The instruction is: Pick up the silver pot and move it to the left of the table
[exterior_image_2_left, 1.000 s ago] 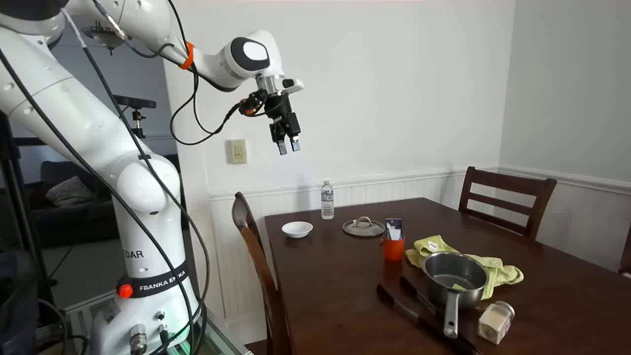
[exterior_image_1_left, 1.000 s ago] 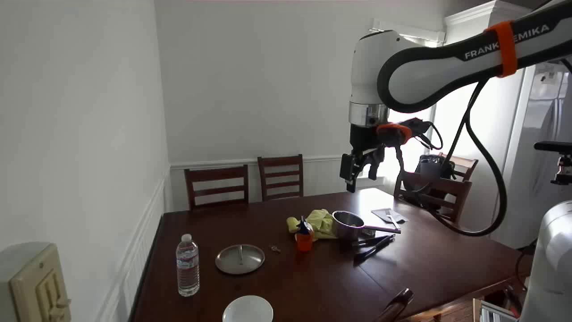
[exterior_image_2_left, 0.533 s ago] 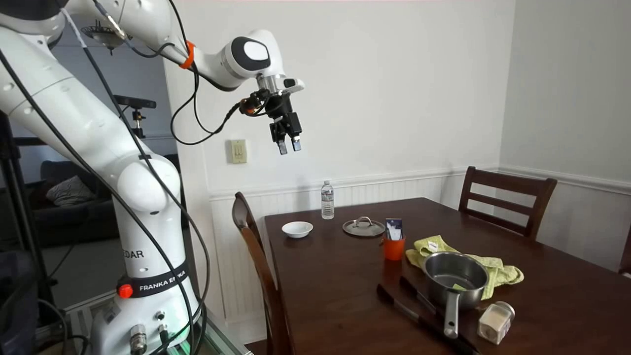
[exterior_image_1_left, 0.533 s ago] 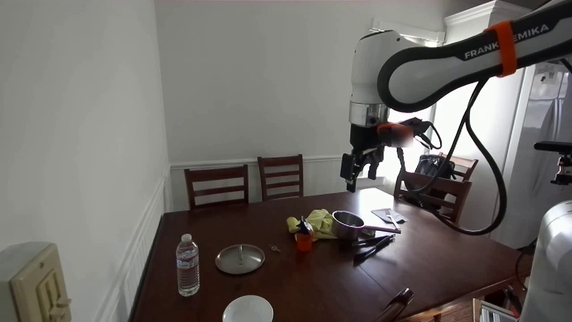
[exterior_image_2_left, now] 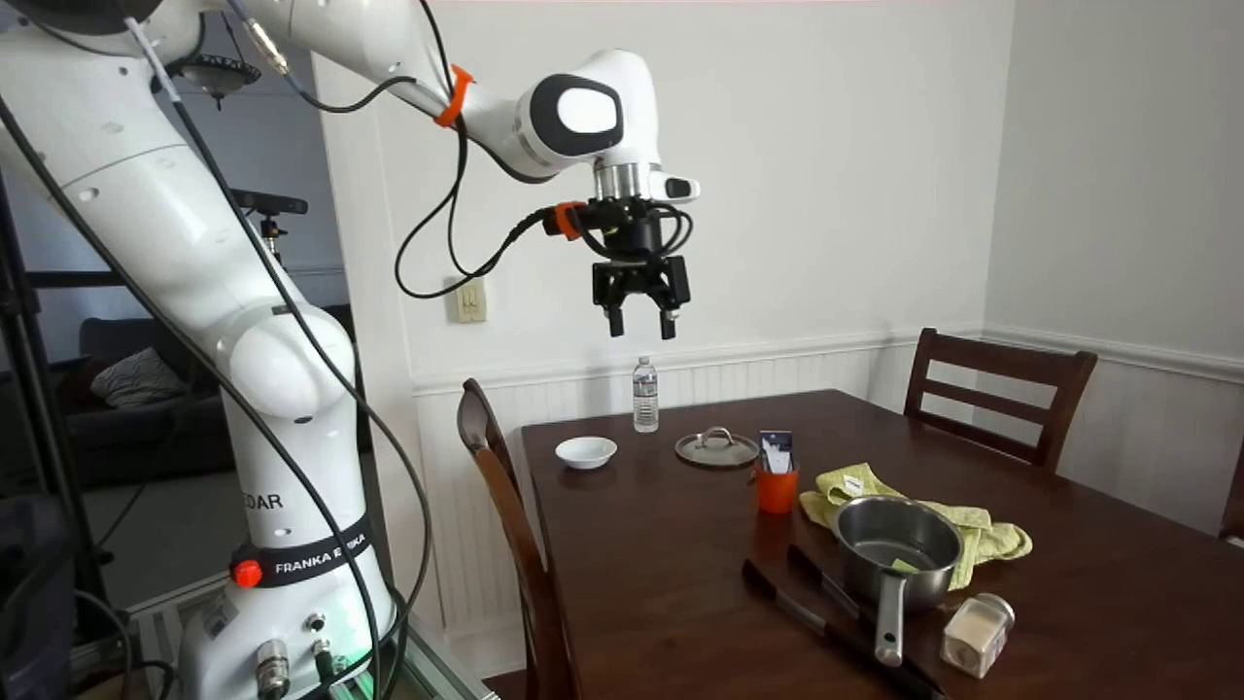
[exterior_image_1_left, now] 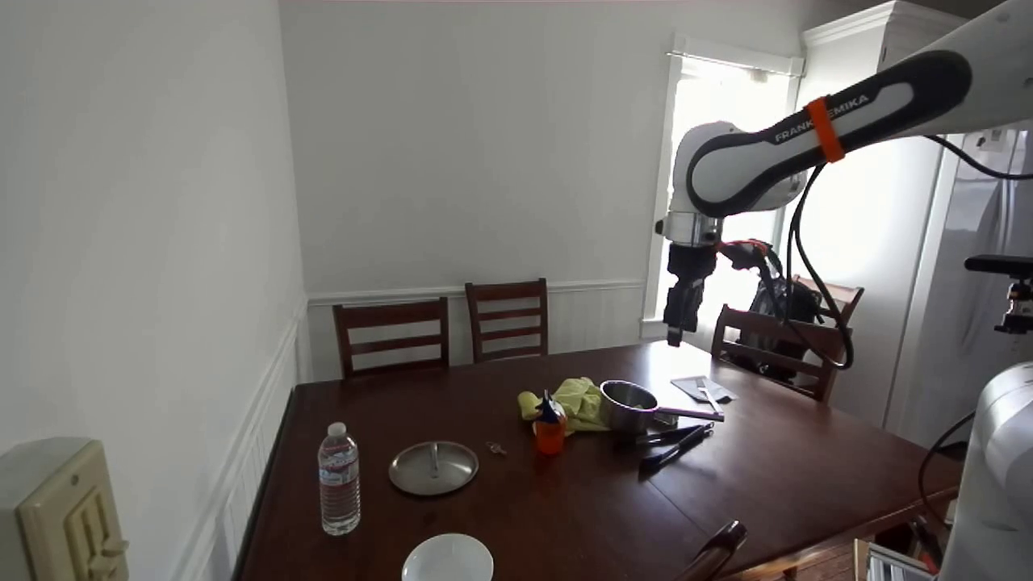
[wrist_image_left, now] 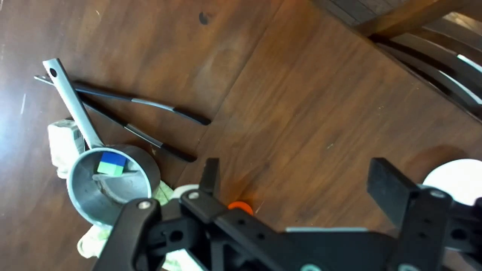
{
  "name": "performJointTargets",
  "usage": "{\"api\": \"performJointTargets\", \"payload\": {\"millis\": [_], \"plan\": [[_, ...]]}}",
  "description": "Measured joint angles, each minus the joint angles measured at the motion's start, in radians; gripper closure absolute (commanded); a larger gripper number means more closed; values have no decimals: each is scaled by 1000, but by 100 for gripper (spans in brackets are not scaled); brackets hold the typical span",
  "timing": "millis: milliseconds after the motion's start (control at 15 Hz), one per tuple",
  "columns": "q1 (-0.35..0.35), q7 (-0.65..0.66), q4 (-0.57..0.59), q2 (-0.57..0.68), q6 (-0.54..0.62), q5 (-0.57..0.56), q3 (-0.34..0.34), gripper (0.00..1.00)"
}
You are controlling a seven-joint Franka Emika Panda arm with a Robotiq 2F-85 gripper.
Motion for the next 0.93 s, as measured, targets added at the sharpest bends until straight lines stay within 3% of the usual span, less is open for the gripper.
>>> {"api": "performJointTargets", "payload": {"millis": [133, 333, 600, 933], "plan": [[-28, -86, 44, 92, 0, 5, -83, 0], [-79, -106, 152, 261, 0, 21, -153, 0], [-153, -43, 320, 478, -2, 62, -173, 0], [-160, -21, 365, 528, 17, 53, -166, 0]]}}
